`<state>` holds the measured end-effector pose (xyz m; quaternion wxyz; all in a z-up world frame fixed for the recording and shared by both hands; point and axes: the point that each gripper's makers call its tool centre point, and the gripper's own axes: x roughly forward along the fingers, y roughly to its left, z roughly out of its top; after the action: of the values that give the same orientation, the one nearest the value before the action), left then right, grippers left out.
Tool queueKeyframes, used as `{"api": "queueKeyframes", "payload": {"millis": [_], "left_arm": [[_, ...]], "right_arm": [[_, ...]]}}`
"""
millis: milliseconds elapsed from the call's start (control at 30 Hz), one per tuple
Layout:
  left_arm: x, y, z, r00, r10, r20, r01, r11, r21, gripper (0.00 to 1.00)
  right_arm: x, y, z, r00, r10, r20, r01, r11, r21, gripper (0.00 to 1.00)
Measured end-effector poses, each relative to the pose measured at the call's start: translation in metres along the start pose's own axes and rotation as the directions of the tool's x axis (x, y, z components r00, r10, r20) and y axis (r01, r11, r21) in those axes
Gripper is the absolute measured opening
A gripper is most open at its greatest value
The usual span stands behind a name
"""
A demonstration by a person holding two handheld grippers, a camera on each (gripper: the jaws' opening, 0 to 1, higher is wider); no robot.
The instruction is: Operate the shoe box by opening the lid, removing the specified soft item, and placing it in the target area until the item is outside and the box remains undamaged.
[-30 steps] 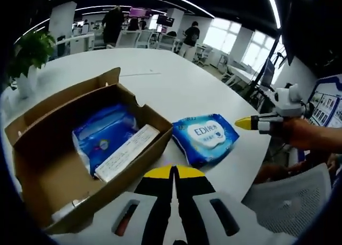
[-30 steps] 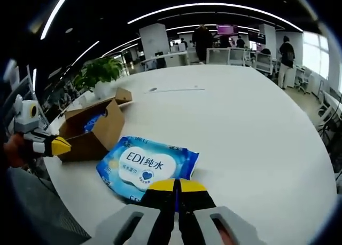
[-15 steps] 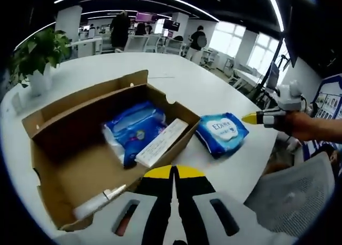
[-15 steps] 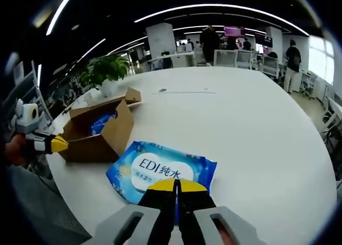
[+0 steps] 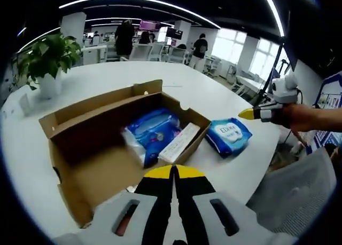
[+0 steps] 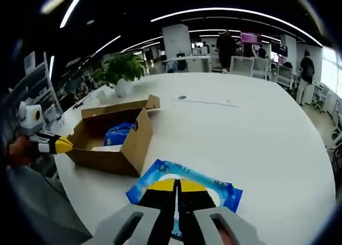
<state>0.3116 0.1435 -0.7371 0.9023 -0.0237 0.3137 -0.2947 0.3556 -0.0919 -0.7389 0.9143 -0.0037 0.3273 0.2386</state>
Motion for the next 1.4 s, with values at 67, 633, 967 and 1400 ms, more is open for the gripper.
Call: {"api": "queueKeyframes", "payload": {"millis": [67,633,967,1400], "left_arm": [[-0.001,0.004,-0.001,1.0,0.007,0.009,-0.007,1.0,-0.016,0.0],[-0.007,0.03,-0.001,0.996,0.08,0.026,-0.078,0.993,-0.084,0.0],[-0.009,0.034,-0.003,0.996,0.091,0.025,-0.087,0.988,-0.124,0.0],[-0.01,0.03,-0.002,0.996,0.084,0.026,-0.08,0.987,-0.137,0.0]], "right_arm": [[0.005,0.006,0.007,1.0,0.01,0.003,-0.01,1.0,-0.011,0.0],[0.059,0.071,0.052,0.983,0.169,-0.069,-0.18,0.957,-0.227,0.02],[0.079,0.094,0.057,0.961,0.241,-0.137,-0.271,0.924,-0.269,0.09],[0.109,0.121,0.056,0.929,0.288,-0.232,-0.361,0.841,-0.404,0.22]]}}
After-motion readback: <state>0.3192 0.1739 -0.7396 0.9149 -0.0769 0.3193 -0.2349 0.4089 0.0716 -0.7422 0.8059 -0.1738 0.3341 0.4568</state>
